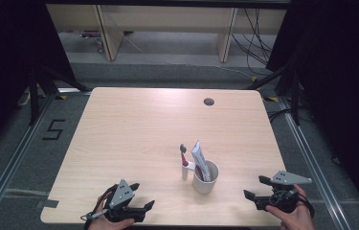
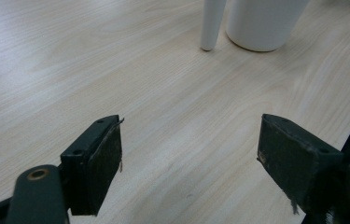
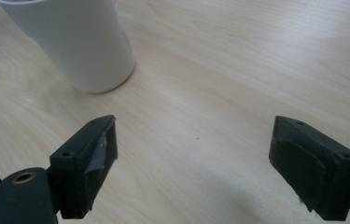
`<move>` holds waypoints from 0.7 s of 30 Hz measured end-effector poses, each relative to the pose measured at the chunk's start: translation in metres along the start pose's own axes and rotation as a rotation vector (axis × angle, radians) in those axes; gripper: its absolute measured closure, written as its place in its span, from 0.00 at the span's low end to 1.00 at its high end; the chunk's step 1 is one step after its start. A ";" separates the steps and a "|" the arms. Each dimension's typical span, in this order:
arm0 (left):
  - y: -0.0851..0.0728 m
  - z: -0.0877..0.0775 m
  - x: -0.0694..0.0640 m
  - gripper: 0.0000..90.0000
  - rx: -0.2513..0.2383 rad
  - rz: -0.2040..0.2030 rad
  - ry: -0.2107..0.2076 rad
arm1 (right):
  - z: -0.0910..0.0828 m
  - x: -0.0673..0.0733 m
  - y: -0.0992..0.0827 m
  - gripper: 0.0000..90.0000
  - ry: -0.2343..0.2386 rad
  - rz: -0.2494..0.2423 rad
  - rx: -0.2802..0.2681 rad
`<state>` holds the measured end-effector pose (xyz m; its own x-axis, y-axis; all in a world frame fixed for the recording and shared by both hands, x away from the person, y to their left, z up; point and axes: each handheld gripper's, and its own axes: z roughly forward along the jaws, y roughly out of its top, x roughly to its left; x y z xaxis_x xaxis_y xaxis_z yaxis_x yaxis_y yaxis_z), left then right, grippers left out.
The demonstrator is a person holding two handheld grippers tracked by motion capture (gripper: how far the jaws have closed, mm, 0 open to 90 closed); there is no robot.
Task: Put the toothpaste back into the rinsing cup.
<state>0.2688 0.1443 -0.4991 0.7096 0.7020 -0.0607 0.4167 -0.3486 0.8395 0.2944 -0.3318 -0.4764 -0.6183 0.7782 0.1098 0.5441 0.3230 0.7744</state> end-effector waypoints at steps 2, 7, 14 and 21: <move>0.000 0.000 0.000 0.23 0.005 0.003 -0.001 | 0.000 0.001 -0.002 0.18 -0.001 -0.002 0.009; 0.000 0.001 -0.001 0.22 0.010 -0.005 0.002 | 0.000 0.004 -0.007 0.18 0.001 0.003 0.029; -0.001 0.000 0.000 0.21 0.029 0.011 0.001 | 0.001 0.006 -0.014 0.18 -0.005 0.000 0.077; -0.001 0.001 0.001 0.21 0.044 0.022 0.007 | 0.000 0.010 -0.020 0.18 -0.009 0.023 0.125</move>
<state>0.2693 0.1447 -0.5008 0.7152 0.6979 -0.0385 0.4257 -0.3912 0.8159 0.2771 -0.3302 -0.4904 -0.6002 0.7907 0.1205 0.6247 0.3694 0.6879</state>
